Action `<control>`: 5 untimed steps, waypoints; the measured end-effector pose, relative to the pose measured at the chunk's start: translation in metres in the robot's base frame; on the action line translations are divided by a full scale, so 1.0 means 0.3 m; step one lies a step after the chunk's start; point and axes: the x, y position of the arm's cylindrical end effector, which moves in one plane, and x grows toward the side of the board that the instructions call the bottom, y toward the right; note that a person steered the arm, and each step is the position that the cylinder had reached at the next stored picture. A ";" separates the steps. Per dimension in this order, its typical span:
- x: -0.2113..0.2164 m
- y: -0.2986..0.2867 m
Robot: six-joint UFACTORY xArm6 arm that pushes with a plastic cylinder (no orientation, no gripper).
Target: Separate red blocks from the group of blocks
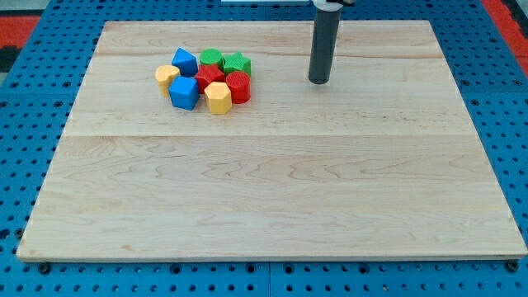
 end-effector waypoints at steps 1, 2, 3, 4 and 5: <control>0.000 0.000; 0.050 0.031; 0.142 -0.026; 0.187 -0.052; 0.307 -0.054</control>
